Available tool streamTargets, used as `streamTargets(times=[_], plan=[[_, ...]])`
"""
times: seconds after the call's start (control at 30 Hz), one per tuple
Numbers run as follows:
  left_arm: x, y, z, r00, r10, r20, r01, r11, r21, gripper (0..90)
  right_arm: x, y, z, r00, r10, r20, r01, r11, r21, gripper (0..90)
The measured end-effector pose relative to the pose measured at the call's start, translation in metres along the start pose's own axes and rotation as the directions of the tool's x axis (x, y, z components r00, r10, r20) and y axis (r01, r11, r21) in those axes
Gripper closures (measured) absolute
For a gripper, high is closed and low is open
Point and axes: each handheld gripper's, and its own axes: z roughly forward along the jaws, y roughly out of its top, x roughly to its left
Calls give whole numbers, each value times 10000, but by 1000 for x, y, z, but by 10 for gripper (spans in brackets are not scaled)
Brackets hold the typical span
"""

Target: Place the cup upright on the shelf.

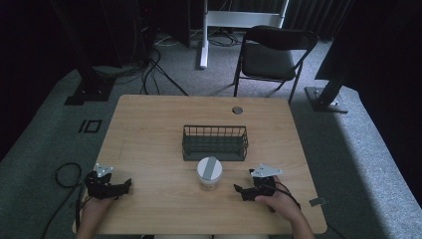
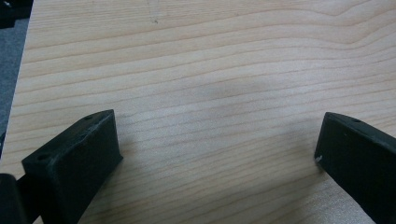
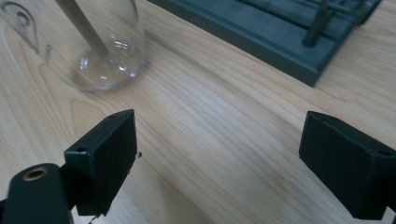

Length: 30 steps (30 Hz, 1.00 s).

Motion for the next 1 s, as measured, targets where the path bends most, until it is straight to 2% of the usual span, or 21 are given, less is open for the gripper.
streamTargets(times=[0.33, 0.63, 1.0], plan=[[0, 0, 0, 10000, -8, 1, 8, 10000, 1, 1, 15, 8, 9, 9979, -364, -532, 361, 9993, -62, 112], [0, 0, 0, 10000, -10, 1, 10, 10000, 9, 1, 25, 13, 16, 9949, -580, -824, 574, 9983, -95, 112], [0, 0, 0, 10000, 0, -4, 0, 10000, 16, 1, 39, 19, 25, 9877, -921, -1267, 897, 9957, -249, 112]])
